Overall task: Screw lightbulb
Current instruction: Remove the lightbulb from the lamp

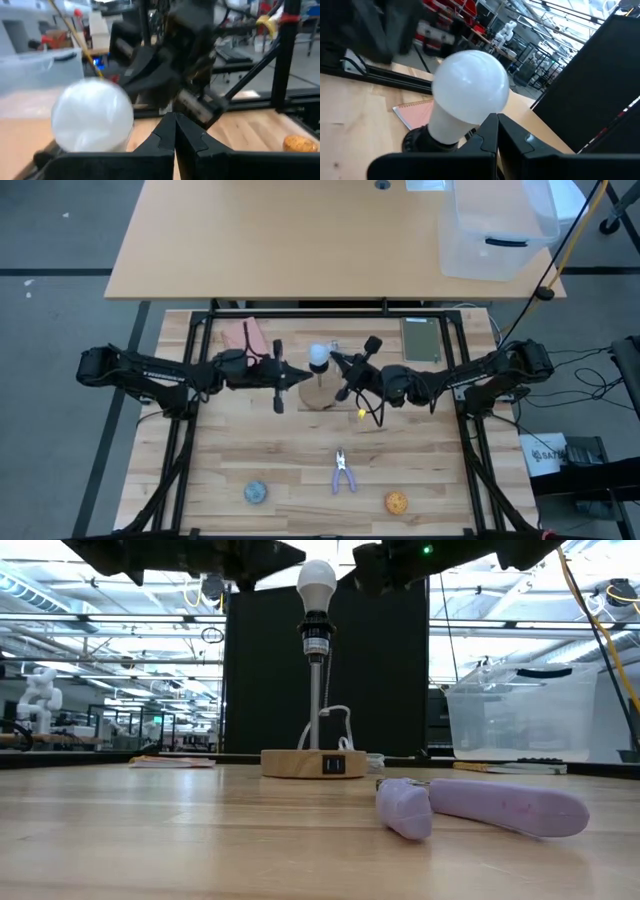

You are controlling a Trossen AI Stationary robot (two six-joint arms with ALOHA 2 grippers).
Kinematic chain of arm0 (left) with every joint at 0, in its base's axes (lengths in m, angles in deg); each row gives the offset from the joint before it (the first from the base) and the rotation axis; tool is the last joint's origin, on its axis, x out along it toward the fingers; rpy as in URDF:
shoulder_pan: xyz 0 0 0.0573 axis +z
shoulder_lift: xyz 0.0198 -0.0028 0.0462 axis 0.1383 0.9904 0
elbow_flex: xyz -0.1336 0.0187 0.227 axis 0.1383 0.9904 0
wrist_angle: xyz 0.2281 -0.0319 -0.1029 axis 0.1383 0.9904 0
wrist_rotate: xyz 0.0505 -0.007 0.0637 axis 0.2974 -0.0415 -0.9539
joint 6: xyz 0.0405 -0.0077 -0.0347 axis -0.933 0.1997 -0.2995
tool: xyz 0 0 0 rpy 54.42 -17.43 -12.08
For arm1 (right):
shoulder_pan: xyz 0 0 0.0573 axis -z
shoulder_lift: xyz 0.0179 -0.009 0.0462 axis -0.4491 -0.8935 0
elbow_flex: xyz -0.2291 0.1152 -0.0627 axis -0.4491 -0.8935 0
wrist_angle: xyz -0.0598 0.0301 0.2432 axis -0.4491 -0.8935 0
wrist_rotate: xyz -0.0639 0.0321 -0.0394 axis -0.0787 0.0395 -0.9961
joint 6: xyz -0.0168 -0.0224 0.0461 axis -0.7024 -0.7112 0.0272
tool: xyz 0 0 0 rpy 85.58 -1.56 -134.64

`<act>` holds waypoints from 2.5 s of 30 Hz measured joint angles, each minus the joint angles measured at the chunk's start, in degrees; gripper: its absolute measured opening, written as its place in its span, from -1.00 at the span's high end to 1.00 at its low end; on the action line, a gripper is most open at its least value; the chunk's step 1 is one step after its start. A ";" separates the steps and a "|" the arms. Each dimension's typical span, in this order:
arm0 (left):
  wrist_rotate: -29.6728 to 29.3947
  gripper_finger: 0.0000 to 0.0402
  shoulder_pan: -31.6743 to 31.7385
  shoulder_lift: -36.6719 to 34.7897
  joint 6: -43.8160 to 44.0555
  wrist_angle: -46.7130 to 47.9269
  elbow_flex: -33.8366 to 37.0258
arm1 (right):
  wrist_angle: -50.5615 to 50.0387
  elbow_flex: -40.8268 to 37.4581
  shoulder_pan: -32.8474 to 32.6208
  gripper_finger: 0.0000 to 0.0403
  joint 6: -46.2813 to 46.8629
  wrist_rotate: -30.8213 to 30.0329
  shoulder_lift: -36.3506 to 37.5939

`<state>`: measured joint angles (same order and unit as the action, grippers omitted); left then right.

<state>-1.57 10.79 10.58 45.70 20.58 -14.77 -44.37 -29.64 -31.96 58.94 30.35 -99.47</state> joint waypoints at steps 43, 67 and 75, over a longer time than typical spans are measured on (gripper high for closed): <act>-4.91 1.00 5.70 -0.15 9.49 -0.57 -0.11 | 1.16 -0.02 -0.68 1.00 2.99 2.70 0.00; -18.93 1.00 -0.82 -0.57 -2.35 -0.41 -0.11 | -1.86 -0.04 -1.42 1.00 2.88 0.95 0.00; -22.02 1.00 3.33 -0.57 -3.35 -1.73 -0.11 | -1.45 -0.04 -4.57 1.00 0.21 1.53 0.00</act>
<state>-23.59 14.11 10.02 42.35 18.85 -14.88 -45.82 -29.68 -36.53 59.15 31.88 -99.47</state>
